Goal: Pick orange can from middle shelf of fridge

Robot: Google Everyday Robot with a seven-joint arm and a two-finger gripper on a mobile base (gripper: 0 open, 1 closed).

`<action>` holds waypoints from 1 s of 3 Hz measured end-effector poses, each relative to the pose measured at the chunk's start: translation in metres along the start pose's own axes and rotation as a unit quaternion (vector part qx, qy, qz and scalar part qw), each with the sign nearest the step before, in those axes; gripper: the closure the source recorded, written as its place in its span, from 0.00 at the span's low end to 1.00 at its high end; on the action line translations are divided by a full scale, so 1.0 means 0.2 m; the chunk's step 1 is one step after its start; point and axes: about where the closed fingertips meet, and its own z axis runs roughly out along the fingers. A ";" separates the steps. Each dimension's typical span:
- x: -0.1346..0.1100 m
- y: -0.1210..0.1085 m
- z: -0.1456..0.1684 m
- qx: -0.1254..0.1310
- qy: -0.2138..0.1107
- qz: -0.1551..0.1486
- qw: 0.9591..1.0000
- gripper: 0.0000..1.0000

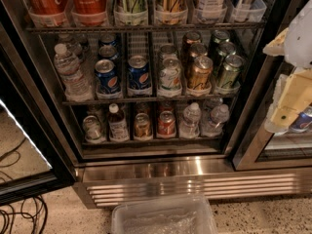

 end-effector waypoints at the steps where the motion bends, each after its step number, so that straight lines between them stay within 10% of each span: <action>1: 0.00 0.00 0.00 0.000 0.000 0.000 1.000 0.00; 3: -0.09 -0.01 0.12 0.011 -0.064 0.033 0.997 0.00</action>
Offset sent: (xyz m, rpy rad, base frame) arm 0.0107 0.0093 -0.0102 0.0653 -0.0140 -0.0089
